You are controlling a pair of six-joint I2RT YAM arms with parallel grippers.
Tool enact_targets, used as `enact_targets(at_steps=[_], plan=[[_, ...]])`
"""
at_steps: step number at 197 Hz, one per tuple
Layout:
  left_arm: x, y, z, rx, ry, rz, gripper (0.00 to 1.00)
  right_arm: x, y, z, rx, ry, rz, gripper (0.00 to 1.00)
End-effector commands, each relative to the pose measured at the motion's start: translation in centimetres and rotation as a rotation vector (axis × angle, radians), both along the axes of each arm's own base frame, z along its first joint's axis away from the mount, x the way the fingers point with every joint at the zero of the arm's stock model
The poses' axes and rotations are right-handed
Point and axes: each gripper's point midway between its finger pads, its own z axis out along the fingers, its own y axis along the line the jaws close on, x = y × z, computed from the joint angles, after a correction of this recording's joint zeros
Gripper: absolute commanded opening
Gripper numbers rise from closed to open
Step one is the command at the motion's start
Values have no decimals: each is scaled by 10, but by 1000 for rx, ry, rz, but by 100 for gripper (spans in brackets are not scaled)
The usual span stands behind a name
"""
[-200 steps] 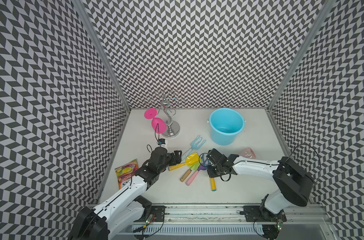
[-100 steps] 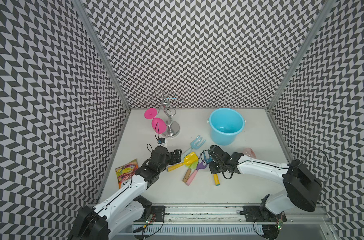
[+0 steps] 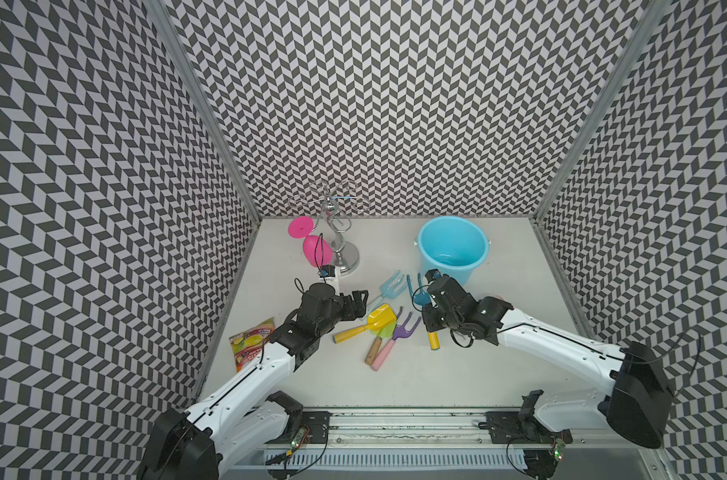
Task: Organize the gardening tools
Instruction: Pick up the gardening tool from the center of the board, then place the gardening tool in the container.
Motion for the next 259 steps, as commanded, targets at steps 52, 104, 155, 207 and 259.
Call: enact_targets(at_steps=[52,104,155,207,259], plan=[[-10,-53,29,-20,-69,-251,86,90,-32,151,168,-410,-158,10],[-20,-66,20,-2,-49,-304,86,158,-64,186,165,-540,-288,9],[-28,-71,18,4,-45,-331,86,212,-86,165,125,-594,-376,9],[-29,-68,17,7,-47,-310,87,232,-82,118,80,-560,-358,9],[-27,-67,14,4,-41,-297,86,241,-82,70,44,-472,-348,11]])
